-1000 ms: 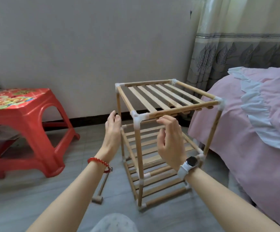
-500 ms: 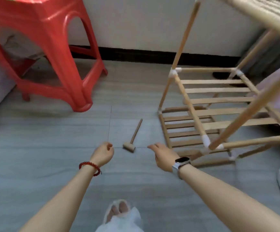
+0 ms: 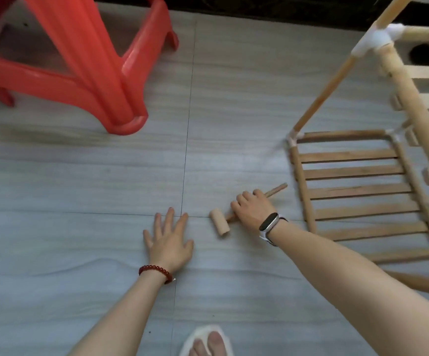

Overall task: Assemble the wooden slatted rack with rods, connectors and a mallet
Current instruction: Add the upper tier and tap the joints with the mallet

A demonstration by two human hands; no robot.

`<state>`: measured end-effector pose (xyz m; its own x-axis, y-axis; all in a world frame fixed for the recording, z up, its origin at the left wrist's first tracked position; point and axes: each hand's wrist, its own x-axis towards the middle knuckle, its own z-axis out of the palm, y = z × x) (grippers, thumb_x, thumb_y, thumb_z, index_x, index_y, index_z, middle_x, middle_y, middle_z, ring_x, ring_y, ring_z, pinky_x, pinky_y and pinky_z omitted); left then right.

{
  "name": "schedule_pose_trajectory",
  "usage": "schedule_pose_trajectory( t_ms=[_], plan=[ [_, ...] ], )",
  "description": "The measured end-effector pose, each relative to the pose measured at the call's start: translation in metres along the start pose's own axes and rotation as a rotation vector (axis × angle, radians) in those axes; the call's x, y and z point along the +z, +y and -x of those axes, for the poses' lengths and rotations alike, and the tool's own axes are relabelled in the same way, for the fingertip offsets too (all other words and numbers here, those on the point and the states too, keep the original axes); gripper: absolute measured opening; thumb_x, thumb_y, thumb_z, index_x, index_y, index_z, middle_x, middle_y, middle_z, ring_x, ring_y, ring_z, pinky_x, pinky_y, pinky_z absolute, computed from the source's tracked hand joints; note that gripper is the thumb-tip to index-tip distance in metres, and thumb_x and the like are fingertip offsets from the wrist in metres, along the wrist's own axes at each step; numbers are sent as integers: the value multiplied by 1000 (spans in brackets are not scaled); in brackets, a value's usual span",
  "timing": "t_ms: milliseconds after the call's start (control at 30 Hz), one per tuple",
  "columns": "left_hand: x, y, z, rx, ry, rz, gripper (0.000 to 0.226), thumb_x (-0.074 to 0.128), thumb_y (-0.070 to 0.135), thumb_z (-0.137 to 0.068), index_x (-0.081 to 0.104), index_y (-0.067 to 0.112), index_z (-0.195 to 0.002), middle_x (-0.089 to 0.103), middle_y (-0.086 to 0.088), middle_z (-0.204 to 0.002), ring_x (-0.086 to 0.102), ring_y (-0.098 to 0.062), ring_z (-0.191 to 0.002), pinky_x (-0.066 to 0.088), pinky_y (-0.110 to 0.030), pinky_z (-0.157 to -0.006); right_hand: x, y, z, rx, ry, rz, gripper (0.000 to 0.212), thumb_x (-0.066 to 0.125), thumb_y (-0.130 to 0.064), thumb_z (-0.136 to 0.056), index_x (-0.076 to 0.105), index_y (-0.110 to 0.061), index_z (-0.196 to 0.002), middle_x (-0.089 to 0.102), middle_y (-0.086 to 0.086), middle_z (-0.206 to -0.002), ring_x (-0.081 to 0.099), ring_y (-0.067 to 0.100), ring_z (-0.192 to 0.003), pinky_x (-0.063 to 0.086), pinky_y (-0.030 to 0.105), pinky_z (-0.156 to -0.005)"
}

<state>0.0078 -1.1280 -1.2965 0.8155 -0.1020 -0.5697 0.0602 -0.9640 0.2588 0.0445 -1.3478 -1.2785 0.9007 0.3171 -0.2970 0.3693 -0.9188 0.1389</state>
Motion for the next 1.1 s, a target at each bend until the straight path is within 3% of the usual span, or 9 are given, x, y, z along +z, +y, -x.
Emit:
schedule_pose_trajectory(
  t_ms=[100,200,267,333,500,633,867,1000,1100],
  plan=[
    [-21,9,1,-70,63,682,48,41,36,-100,35,18,-145,27,-2,-155,20,-21,-143,17,-39,-117,-13,-17,32,36,-120,-266,27,33,-21,-99,50,-16,-119,64,11,-96,63,32,-83,32,29,-56],
    [-52,41,16,7,-61,1062,36,36,41,-100,51,24,-128,55,0,-132,55,-20,-118,41,-39,-104,-31,-38,69,121,-52,-544,32,31,-40,-101,43,-20,-123,66,10,-96,60,35,-85,36,35,-59],
    [-70,63,28,126,-102,904,30,34,41,-101,59,24,-100,69,-1,-92,65,-19,-80,53,-30,-75,-51,-51,84,172,10,-731,30,34,-38,-101,45,-18,-120,65,8,-92,59,36,-82,39,37,-62],
    [-88,81,44,262,-11,591,40,31,43,-101,58,24,-80,61,2,-68,56,-15,-63,42,-26,-59,-70,-56,105,233,73,-834,25,35,-34,-100,46,-17,-115,62,4,-92,58,33,-82,40,38,-65],
    [-127,120,92,250,-19,488,34,36,21,-96,45,13,-64,52,-3,-61,48,-10,-44,36,-24,-48,-119,-33,188,368,333,-490,39,25,-42,-102,58,-22,-93,61,-4,-65,57,23,-50,27,30,-37],
    [-169,171,160,308,206,683,44,29,39,-92,37,19,-54,44,0,-55,41,-24,-54,31,-32,-55,-172,-22,243,378,518,-391,54,17,-41,-102,61,-20,-81,50,-5,-48,44,18,-33,26,24,-30],
    [-205,225,263,667,405,999,31,40,32,-75,39,25,-45,38,1,-55,35,-20,-58,30,-37,-57,-248,7,324,358,627,-607,46,28,-46,-94,62,-18,-107,50,-8,-65,45,16,-57,29,19,-49],
    [-214,258,291,863,286,1013,29,41,35,-85,41,17,-62,40,3,-62,37,-5,-54,35,-17,-51,-256,24,356,394,708,-708,36,38,-37,-95,62,-18,-113,59,-3,-70,50,17,-59,40,27,-52],
    [-199,279,292,811,61,869,30,30,29,-103,44,16,-80,47,-8,-86,45,-10,-67,40,-12,-55,-248,46,382,435,524,-684,25,40,-33,-100,60,-22,-109,56,-8,-69,52,12,-60,42,28,-56]
  ],
)
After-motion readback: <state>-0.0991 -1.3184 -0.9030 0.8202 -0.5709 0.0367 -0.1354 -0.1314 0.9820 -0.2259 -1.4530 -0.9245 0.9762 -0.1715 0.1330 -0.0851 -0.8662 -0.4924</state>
